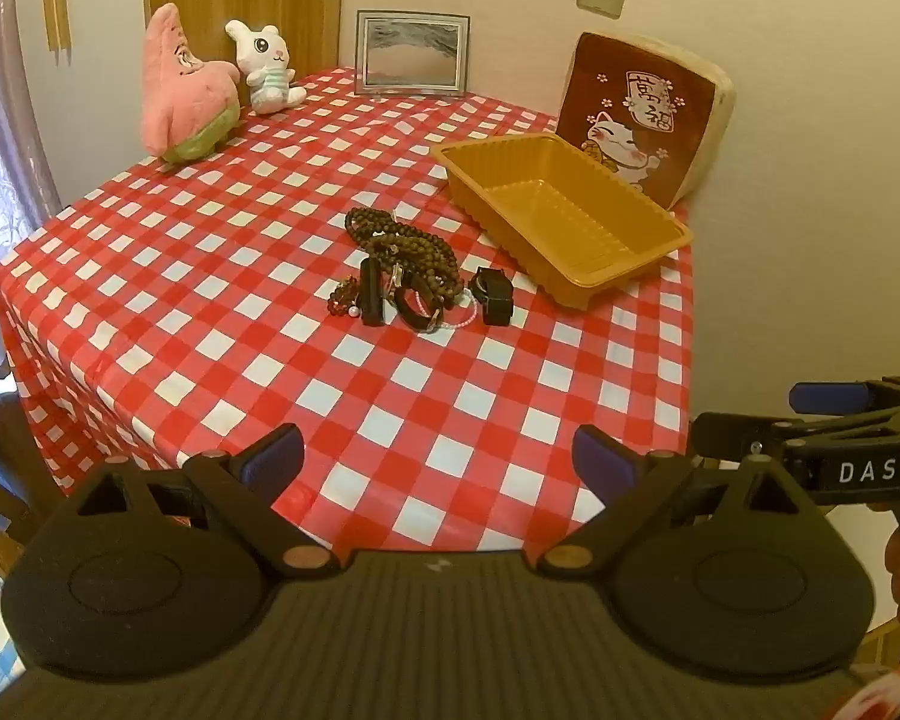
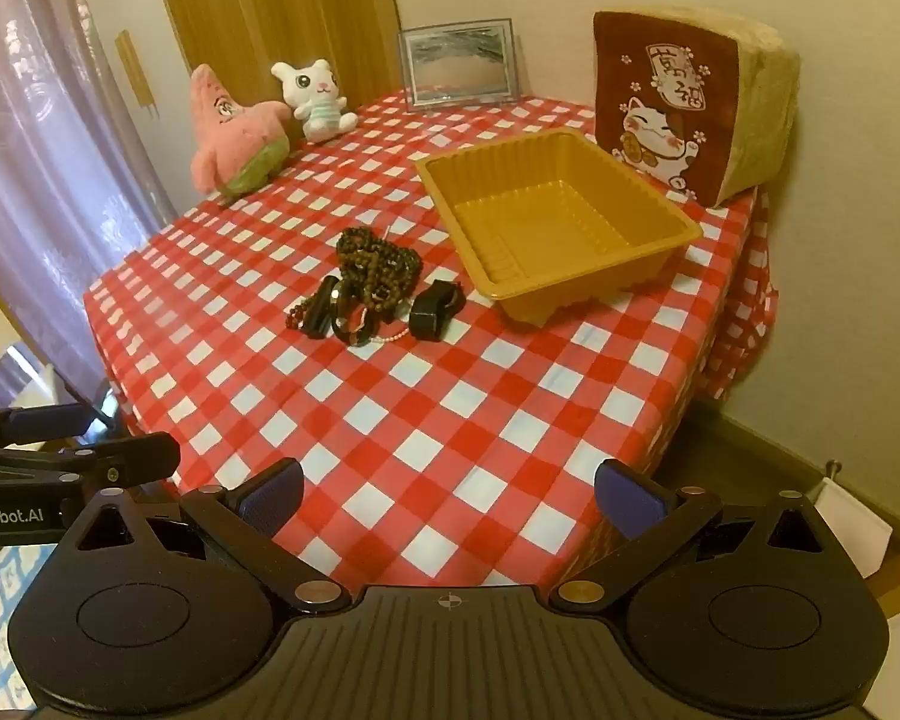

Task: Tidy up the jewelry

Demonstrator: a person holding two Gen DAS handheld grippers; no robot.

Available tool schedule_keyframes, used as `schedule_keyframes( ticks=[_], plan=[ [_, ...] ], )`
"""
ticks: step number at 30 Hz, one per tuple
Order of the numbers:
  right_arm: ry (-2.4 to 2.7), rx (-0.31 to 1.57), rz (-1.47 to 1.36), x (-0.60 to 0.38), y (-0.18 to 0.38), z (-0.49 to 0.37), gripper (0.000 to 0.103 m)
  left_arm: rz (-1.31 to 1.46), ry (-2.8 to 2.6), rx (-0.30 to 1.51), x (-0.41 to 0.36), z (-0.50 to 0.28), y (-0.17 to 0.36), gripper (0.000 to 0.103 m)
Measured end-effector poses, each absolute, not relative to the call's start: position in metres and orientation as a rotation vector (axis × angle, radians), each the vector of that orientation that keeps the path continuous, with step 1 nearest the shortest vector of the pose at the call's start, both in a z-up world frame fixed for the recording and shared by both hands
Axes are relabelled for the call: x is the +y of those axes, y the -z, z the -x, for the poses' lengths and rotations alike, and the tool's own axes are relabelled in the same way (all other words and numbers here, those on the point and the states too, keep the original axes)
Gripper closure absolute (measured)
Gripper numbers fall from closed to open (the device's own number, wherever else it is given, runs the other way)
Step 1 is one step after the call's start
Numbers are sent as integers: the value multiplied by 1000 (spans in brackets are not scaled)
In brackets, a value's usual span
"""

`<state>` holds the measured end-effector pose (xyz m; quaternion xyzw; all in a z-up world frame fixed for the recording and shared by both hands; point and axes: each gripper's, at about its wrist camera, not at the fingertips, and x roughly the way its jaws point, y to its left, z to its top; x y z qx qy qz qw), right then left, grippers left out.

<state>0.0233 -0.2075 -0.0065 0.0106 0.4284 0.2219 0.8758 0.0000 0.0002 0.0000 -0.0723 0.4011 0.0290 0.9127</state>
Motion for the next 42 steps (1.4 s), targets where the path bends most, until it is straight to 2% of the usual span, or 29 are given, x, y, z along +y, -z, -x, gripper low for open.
schedule_keyframes(
  ticks=[42],
  plan=[
    [-458,888,-4,-199,2,-34,0,146,-63,829,0,0,0,7]
  ],
)
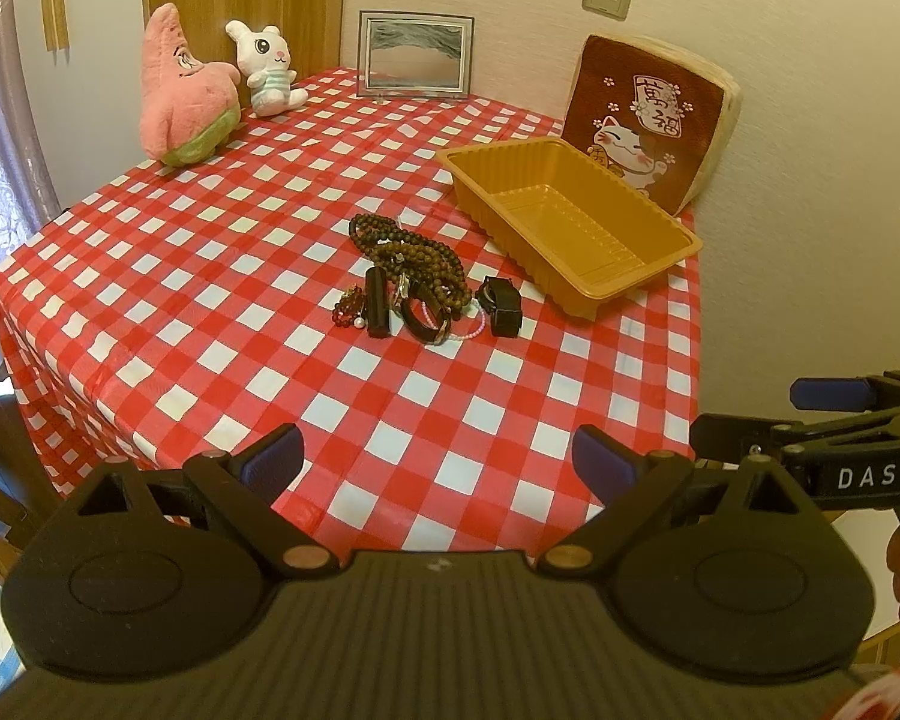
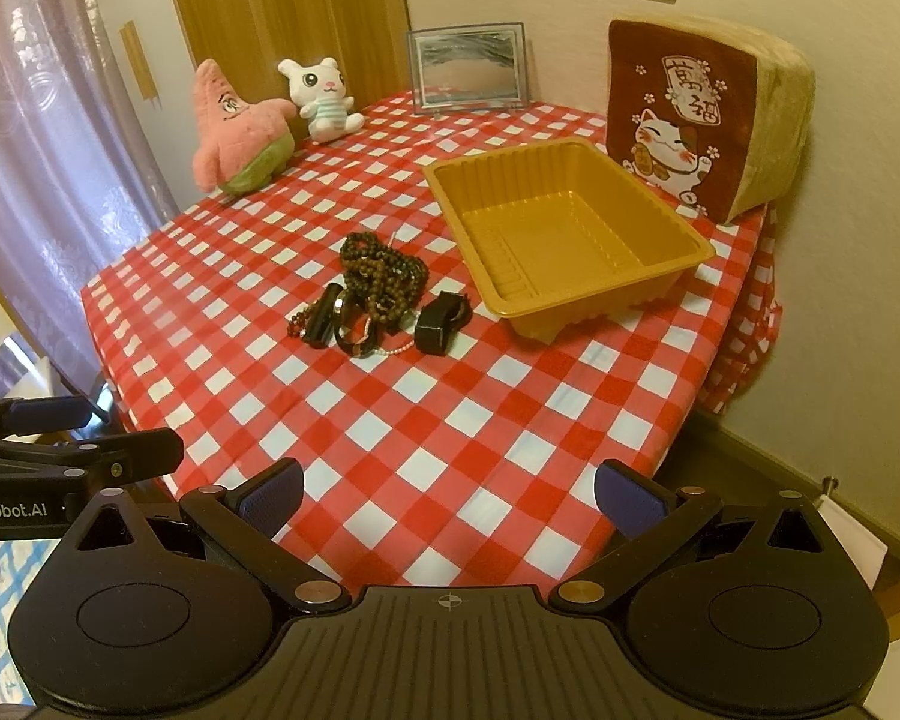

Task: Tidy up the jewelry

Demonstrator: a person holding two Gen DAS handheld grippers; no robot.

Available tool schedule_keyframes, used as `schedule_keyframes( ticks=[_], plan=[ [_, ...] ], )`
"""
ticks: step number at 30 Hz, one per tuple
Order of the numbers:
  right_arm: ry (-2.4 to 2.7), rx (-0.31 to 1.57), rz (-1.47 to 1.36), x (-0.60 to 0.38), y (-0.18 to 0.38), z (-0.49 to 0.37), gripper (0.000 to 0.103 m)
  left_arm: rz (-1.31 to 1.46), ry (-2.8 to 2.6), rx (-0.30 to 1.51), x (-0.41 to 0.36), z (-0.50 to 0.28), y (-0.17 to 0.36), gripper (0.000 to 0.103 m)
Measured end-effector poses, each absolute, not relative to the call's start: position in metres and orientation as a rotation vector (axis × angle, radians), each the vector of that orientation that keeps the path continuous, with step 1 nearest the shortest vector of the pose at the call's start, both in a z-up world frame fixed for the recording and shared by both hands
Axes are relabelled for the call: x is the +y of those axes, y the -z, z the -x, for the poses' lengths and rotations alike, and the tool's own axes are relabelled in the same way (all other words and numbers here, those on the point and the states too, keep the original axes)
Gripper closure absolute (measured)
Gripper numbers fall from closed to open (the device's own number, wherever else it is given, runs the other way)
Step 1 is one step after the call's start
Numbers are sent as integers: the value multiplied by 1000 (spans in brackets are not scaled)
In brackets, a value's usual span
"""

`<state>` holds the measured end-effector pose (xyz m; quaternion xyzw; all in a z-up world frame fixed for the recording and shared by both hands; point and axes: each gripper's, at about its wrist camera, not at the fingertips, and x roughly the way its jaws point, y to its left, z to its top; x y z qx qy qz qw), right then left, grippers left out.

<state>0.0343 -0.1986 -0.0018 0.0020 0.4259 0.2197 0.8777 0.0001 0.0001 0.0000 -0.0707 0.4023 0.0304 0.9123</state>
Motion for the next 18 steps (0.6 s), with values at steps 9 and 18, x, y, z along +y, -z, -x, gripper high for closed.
schedule_keyframes(
  ticks=[9,18],
  plan=[
    [-457,888,-3,-198,2,-35,0,145,-62,829,0,0,0,7],
    [-457,887,-3,-198,2,-37,0,145,-62,829,0,0,0,7]
  ],
)
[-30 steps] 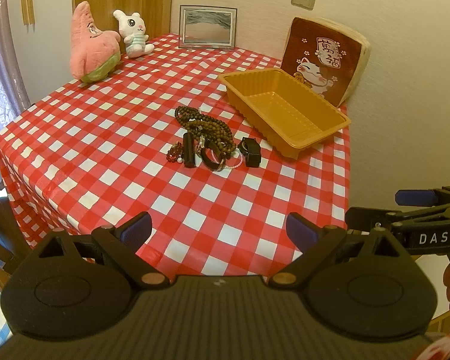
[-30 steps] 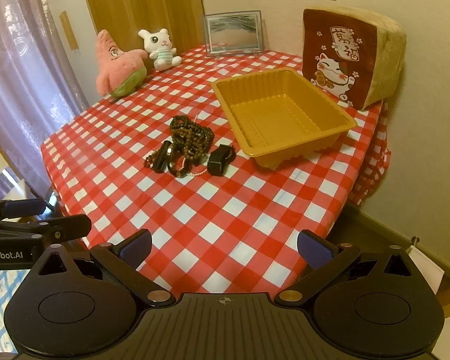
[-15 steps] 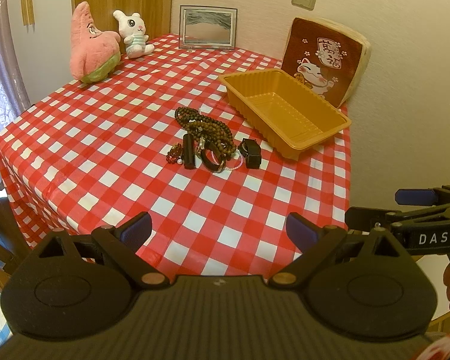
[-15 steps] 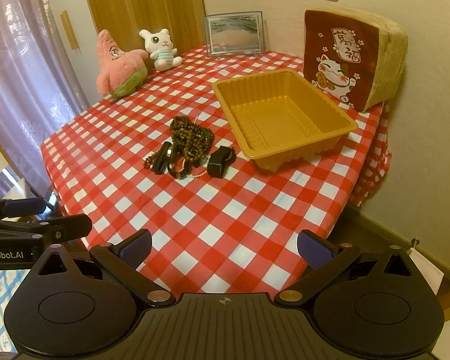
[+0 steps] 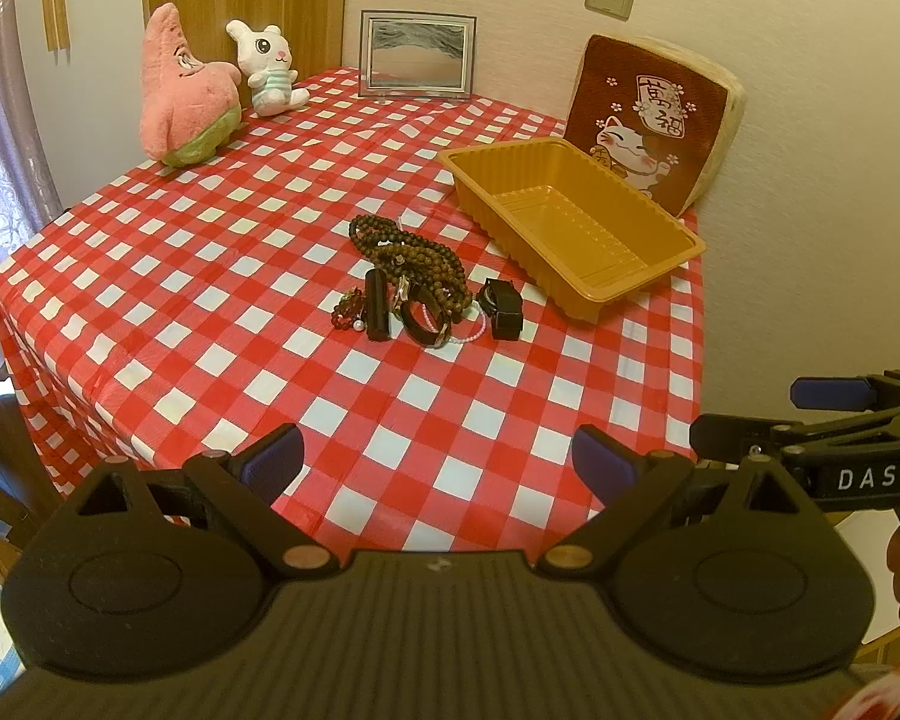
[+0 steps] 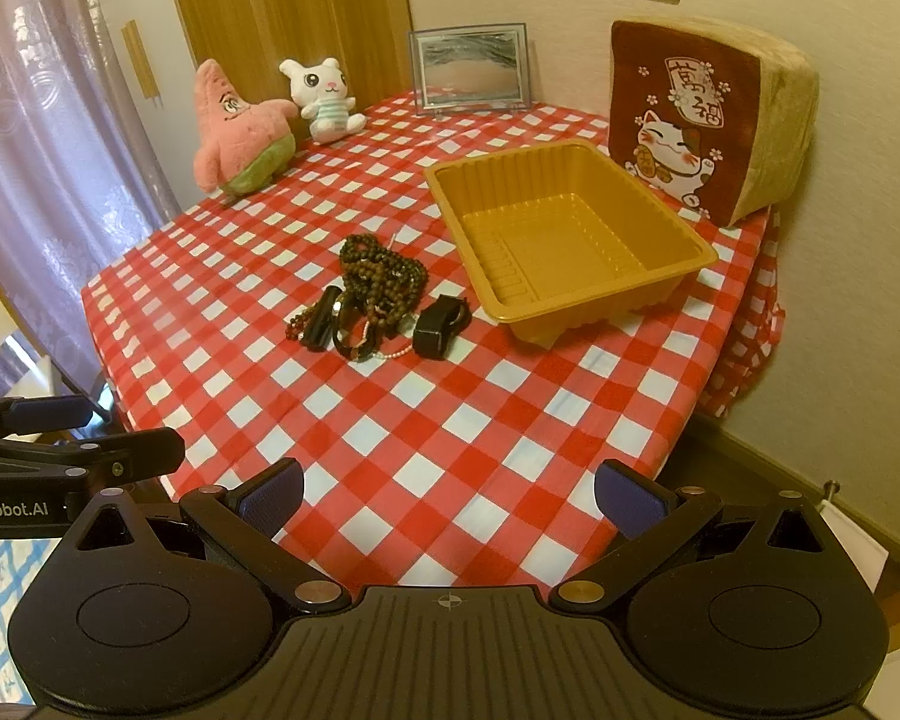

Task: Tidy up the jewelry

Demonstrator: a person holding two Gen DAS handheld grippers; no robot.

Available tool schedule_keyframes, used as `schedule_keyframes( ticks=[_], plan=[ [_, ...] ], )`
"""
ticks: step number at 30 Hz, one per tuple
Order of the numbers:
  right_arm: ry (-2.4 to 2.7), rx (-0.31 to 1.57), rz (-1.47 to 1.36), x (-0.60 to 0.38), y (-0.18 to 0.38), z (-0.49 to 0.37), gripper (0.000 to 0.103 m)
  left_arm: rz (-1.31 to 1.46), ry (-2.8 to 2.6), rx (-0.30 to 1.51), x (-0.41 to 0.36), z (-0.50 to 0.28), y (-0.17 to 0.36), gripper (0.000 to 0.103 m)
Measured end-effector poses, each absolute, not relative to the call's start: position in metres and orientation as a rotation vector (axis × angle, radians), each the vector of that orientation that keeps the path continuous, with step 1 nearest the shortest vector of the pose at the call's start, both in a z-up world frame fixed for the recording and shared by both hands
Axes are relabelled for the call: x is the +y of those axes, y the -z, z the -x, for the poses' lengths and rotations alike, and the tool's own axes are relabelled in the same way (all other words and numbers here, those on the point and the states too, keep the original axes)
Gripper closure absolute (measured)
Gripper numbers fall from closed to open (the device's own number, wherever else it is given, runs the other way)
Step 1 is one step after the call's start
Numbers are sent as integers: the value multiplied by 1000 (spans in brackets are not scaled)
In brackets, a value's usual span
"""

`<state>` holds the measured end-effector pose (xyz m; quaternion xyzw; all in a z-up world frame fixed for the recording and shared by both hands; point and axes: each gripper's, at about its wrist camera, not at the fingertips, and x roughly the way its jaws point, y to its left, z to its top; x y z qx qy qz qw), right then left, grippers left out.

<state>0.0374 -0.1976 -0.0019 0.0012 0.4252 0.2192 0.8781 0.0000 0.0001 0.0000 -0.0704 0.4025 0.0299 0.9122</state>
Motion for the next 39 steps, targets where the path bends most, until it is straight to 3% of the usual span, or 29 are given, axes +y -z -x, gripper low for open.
schedule_keyframes(
  ticks=[39],
  plan=[
    [-474,901,-10,-201,9,-54,0,153,-66,853,-6,-15,7,7]
  ],
)
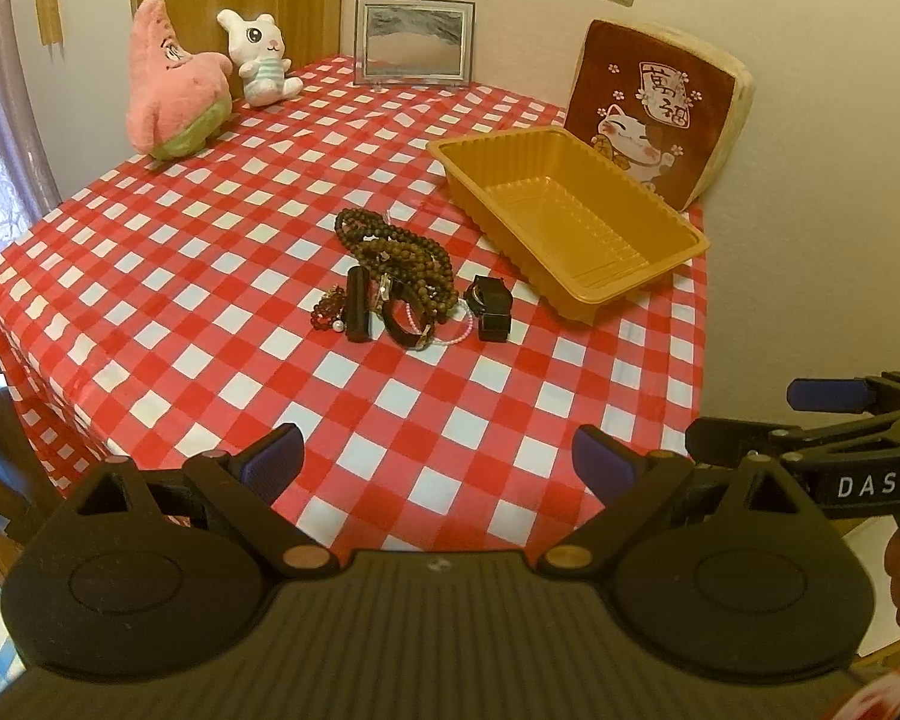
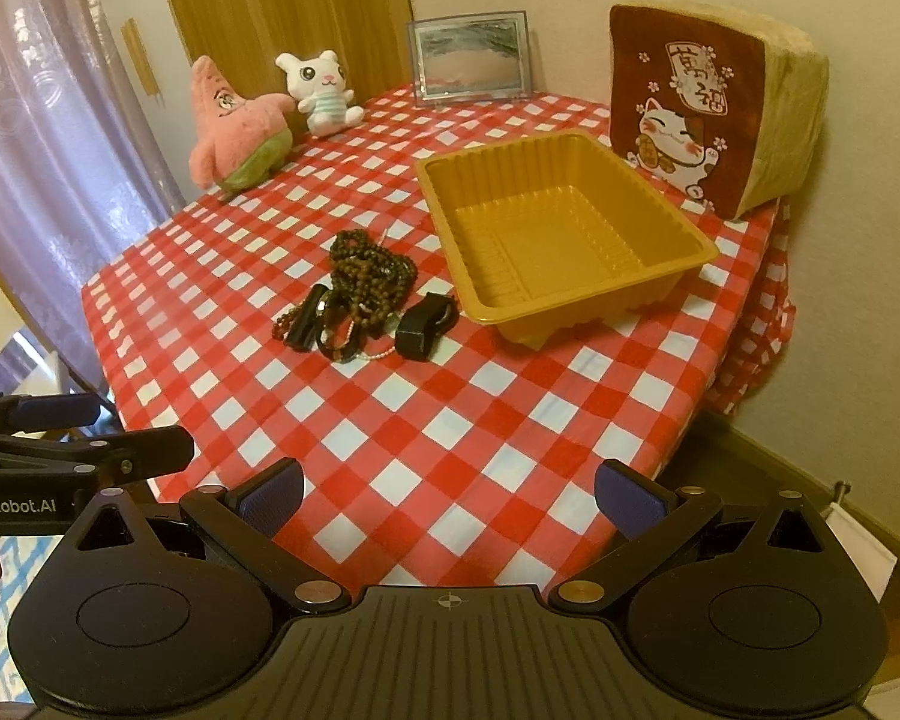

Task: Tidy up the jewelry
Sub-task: 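Grasp the orange tray rim with the right gripper while the left gripper approaches the jewelry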

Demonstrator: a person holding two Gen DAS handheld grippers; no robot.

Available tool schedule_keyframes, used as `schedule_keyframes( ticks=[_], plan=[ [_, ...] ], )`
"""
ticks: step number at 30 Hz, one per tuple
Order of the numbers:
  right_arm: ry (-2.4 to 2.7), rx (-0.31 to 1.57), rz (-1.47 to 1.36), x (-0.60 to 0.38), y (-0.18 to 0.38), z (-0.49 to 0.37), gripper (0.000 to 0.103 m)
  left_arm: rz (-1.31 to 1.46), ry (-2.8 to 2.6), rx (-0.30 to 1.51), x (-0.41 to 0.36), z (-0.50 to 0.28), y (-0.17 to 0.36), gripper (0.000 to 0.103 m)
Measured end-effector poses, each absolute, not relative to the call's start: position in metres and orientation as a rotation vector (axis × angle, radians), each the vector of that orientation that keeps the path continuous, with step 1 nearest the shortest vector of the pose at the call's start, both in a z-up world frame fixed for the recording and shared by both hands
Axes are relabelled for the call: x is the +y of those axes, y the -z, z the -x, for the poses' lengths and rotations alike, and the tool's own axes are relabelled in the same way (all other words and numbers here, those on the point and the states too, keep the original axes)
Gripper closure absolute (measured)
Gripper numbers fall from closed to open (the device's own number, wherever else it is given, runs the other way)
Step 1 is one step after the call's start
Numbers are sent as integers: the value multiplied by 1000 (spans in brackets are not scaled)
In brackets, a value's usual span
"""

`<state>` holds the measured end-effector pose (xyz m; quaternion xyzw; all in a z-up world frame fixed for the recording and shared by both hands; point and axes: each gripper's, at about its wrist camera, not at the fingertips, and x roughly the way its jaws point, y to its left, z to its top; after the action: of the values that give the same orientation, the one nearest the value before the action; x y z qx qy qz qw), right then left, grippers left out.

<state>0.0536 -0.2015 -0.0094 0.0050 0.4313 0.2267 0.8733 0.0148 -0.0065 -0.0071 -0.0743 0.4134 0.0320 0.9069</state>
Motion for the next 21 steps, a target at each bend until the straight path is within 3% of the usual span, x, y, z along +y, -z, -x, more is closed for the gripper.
schedule_keyframes(
  ticks=[18,21],
  plan=[
    [-314,569,-168,-307,60,-161,1,173,-196,785,-5,-75,42,8],
    [-314,540,-184,-316,76,-185,16,167,-217,798,-9,-91,51,10]
  ],
)
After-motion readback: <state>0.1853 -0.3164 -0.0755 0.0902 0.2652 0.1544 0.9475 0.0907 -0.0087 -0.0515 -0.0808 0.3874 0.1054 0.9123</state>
